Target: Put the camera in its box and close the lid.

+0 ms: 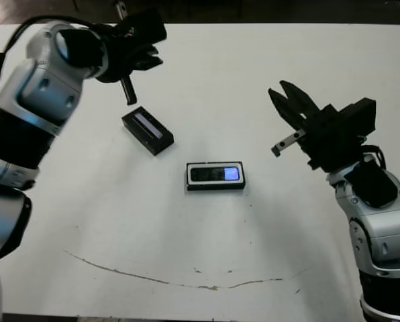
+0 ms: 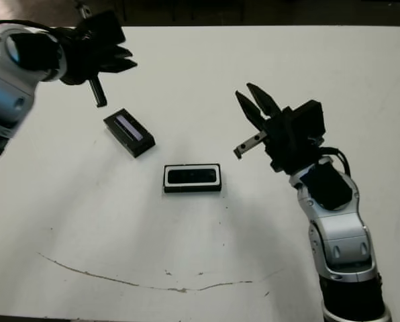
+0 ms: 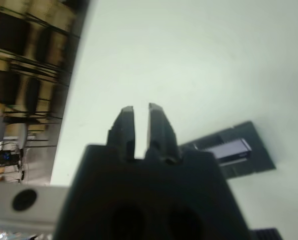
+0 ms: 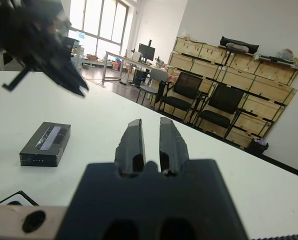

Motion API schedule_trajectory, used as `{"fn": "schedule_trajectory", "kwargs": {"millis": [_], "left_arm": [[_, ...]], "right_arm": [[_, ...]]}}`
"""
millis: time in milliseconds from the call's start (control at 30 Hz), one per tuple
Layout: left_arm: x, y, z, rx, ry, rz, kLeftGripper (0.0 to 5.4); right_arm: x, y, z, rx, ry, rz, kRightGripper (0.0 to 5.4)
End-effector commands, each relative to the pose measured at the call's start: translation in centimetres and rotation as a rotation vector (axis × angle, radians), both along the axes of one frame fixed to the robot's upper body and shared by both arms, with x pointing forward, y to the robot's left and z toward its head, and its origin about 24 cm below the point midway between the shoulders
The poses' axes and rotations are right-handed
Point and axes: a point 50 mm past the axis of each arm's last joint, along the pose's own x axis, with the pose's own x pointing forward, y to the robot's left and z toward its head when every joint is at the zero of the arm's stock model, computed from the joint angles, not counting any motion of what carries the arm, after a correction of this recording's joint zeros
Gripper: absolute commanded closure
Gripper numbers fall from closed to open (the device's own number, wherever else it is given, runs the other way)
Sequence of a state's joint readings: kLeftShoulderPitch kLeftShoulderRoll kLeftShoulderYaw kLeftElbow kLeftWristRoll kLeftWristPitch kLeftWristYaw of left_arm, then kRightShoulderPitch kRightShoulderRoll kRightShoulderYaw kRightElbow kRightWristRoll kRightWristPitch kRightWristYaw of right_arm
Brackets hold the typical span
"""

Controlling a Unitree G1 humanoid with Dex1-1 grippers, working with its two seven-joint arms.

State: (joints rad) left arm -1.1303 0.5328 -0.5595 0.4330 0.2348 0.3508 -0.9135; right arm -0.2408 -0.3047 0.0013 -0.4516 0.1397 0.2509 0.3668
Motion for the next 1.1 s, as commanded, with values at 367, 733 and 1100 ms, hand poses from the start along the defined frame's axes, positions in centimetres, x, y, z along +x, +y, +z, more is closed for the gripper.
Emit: {"fn": "schedule_trajectory", "kwargs": {"millis": [367,733,1100], "left_arm": [[1.0,-3.1,-4.3,0.242,0.194,-0.114,5.40],[1.0,-3.8,-6.2,0.166,0.205,-0.098,5.40],[0.8,-3.9,-6.4,0.284,0.238,-0.135,5.40]], "right_arm": [[0.0,-0.5,-1.2,-0.010,0.057,-0.014,5.37],[-0.2,-0.3,-1.5,-0.026,0.062,-0.015,5.37],[-0.3,-0.1,-1.9,-0.021,0.070,0.006,5.37]]}}
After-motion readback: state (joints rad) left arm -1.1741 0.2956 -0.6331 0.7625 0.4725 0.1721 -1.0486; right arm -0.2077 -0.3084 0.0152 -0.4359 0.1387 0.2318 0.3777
